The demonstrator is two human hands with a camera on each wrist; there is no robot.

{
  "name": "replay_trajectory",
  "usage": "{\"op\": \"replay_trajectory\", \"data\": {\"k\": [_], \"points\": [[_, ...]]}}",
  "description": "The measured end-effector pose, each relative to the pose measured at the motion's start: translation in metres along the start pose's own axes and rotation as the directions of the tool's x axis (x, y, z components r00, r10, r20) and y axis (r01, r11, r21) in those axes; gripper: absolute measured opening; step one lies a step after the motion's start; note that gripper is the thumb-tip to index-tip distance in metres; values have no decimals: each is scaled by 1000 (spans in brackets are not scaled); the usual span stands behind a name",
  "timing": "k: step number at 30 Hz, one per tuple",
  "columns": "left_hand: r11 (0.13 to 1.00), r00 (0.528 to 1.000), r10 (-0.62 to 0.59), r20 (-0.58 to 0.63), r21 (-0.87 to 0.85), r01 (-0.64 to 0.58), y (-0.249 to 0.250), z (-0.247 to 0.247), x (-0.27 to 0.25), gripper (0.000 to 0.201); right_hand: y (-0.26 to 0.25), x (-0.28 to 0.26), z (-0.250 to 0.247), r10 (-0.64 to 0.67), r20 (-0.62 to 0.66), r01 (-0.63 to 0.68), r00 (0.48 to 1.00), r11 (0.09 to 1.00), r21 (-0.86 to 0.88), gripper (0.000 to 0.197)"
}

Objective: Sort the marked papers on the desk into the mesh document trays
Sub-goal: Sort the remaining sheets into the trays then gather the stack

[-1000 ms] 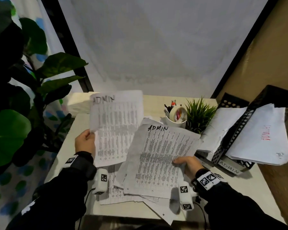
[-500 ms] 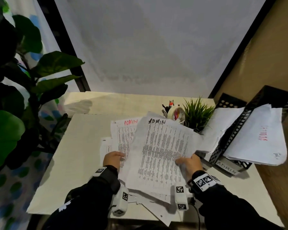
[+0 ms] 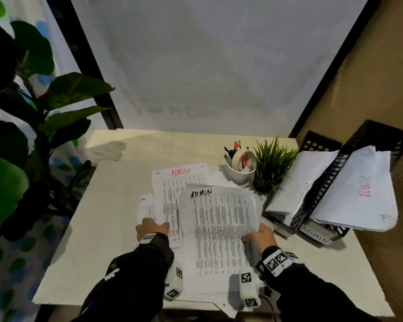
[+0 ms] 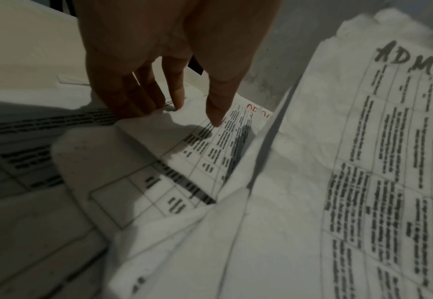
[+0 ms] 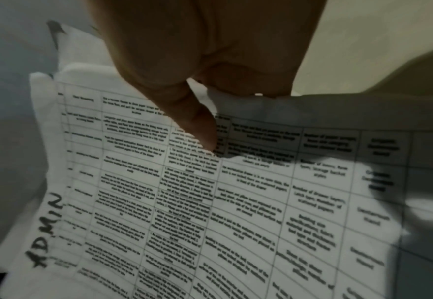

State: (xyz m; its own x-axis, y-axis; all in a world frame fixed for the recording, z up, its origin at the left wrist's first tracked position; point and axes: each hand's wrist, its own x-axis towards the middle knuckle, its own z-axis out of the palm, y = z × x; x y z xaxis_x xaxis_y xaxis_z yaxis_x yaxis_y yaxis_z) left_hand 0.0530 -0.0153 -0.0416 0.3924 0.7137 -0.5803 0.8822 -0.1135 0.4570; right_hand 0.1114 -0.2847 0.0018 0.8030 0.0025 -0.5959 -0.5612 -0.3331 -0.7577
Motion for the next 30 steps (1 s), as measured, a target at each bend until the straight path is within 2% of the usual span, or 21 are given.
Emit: {"op": "replay_trajectory", "data": {"k": [2,3,7,10,13,15,17,19,22,25,30], "points": [[995,999,33,0,-93,-33,-3,1,1,68,1,1,-1,1,5,-1,1000,1000,-7,39],[993,999,54,-2,-106,-54,-5,1,3,62,1,2,-2,5,2,-5,1000,1000,-8,39],[970,972,210,-109,-102,-221,-10,-13,5,12,6,7,-2,37,-31,-36,999,999,32,36],[943,930,268,-249,-128,-306,-6,-41,9,19,7,9,0,51,-45,-48,998,996,76,33],[911,870,294,-397,-159,-380,2,-80,14,25,5,8,3,63,-30,-57,998,985,164,36],[883,832,262,-489,-227,-411,6,-107,18,25,2,7,4,80,-21,-73,997,971,227,35],[838,806,236,-542,-307,-452,9,-133,19,25,-2,5,4,76,-28,-69,997,979,192,28],[804,812,244,-530,-357,-475,13,-151,14,24,-8,3,3,59,-41,-52,997,988,148,25],[763,818,327,-473,-379,-524,16,-153,-2,24,-14,2,3,54,-19,-51,998,990,133,26],[782,837,395,-378,-340,-522,10,-126,-21,19,-18,2,5,66,-8,-65,998,993,99,26],[834,903,408,-139,-346,-430,-9,-63,-58,16,-28,2,7,69,45,-76,997,983,170,31]]}}
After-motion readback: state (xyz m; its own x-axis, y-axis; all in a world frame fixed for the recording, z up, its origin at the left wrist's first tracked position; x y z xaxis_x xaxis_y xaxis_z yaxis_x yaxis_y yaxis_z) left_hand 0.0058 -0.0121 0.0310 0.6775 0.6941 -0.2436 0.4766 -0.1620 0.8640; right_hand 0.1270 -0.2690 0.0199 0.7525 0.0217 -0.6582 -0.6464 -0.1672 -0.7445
